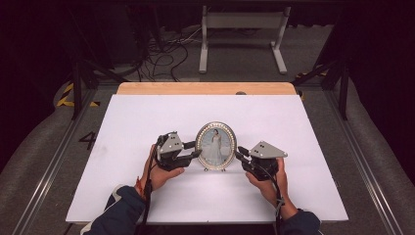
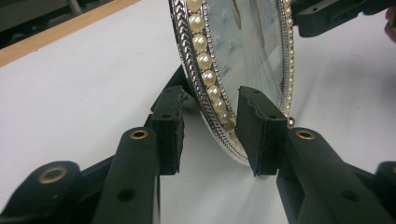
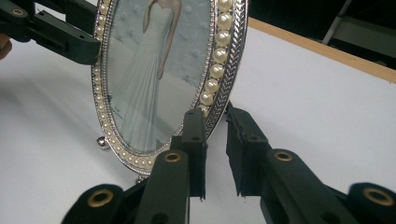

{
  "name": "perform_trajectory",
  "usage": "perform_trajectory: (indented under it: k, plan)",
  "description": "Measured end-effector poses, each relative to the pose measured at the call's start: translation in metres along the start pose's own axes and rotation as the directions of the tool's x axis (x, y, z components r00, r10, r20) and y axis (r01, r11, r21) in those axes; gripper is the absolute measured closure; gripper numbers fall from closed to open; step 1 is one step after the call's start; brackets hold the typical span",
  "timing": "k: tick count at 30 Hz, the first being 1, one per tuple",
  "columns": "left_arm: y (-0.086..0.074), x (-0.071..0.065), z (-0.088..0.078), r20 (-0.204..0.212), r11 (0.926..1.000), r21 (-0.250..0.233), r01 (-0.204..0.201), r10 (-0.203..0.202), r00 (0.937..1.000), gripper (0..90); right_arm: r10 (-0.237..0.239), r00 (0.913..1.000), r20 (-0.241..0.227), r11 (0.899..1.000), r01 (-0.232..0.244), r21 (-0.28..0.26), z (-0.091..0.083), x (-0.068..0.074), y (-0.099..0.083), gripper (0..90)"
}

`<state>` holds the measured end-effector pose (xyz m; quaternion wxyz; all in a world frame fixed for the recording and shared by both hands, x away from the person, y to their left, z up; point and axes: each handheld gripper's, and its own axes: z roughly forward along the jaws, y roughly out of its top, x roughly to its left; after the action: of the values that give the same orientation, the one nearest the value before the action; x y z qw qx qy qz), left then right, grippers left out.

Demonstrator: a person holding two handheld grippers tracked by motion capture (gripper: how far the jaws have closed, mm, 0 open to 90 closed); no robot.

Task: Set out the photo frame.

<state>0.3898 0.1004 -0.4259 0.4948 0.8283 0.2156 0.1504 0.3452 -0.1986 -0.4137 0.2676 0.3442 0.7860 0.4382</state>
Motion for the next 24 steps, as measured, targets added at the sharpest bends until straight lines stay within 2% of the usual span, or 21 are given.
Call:
perform_trajectory:
  k: [3,8,11,13,17,19,20,24]
  plan:
    - [0.002,-0.002,-0.002,-0.016,0.9999,0.002,-0.015,0.015,0.9998,59.9,-0.009,0.9999,-0.013,1.0,0.009,0.004,0.0,0.0,0.001,72.6]
    - [0.003,-0.004,-0.003,-0.025,0.9995,0.02,-0.023,0.023,0.9994,48.0,-0.03,0.9995,-0.012,0.999,0.03,0.015,-0.001,0.0,0.002,63.7]
    - [0.003,-0.006,-0.005,-0.023,0.9992,0.029,-0.029,0.029,0.9993,40.9,-0.027,0.9994,-0.022,0.999,0.027,0.024,-0.001,-0.001,0.003,55.3]
    - [0.003,-0.005,-0.006,-0.003,0.9994,0.024,-0.024,0.024,0.9997,35.1,-0.029,0.9993,-0.024,0.999,0.03,0.031,0.0,-0.001,0.003,48.2]
    - [0.002,-0.005,-0.008,-0.002,0.9989,0.037,-0.028,0.028,0.9996,27.4,-0.037,0.9986,-0.038,0.998,0.039,0.058,0.003,-0.001,0.003,35.3]
    - [0.0,-0.004,-0.006,0.015,0.9982,0.05,-0.035,0.034,0.9993,19.2,-0.05,0.9979,-0.042,0.995,0.053,0.081,0.006,0.0,0.002,28.8]
    - [0.0,-0.004,-0.006,0.015,0.9982,0.05,-0.035,0.034,0.9993,17.1,-0.05,0.9979,-0.042,0.995,0.053,0.081,0.006,0.0,0.002,28.8]
    - [-0.001,-0.004,-0.002,0.0,0.9971,0.073,-0.024,0.024,0.9997,10.3,-0.043,0.9956,-0.083,0.994,0.051,0.095,0.011,-0.001,0.0,17.7]
